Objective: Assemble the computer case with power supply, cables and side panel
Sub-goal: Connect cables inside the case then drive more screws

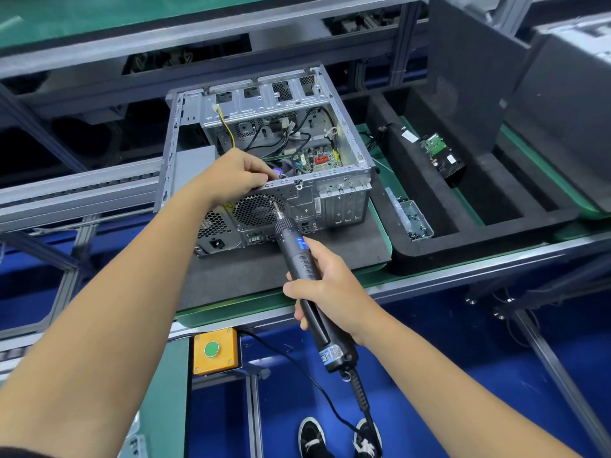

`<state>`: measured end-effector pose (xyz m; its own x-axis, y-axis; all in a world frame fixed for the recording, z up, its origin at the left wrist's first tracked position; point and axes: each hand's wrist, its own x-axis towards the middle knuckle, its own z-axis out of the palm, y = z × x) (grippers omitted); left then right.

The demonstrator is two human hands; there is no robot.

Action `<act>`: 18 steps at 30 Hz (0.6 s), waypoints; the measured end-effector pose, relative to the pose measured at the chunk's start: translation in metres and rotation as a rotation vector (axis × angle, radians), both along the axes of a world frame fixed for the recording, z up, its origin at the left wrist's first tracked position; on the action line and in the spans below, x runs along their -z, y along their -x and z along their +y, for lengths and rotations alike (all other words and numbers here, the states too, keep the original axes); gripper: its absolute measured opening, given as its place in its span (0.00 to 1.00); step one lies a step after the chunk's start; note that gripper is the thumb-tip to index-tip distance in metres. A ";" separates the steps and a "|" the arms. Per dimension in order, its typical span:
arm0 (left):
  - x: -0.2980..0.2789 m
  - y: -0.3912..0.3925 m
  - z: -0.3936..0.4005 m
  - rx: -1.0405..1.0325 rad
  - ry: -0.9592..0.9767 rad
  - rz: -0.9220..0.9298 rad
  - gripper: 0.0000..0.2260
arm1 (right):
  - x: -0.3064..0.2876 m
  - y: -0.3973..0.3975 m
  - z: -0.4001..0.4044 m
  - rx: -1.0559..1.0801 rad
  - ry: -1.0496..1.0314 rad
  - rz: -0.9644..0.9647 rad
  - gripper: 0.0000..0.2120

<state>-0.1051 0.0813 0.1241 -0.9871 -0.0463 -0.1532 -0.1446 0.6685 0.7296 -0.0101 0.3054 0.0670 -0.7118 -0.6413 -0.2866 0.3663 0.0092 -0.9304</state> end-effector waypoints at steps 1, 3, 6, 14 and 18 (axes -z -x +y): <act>-0.002 0.000 -0.002 -0.010 -0.011 -0.018 0.11 | 0.000 0.000 0.001 0.000 0.003 0.000 0.26; -0.006 -0.001 -0.005 -0.019 -0.051 -0.058 0.09 | -0.001 0.001 0.002 0.001 0.005 0.002 0.26; -0.007 0.001 -0.007 -0.064 -0.070 -0.063 0.07 | -0.001 0.001 0.001 -0.005 0.005 0.009 0.27; -0.004 0.010 -0.005 -0.202 -0.066 -0.107 0.08 | 0.001 0.000 0.002 -0.018 -0.001 0.017 0.27; -0.001 0.012 -0.004 -0.214 -0.041 -0.062 0.05 | 0.001 0.002 0.002 -0.019 -0.002 0.017 0.26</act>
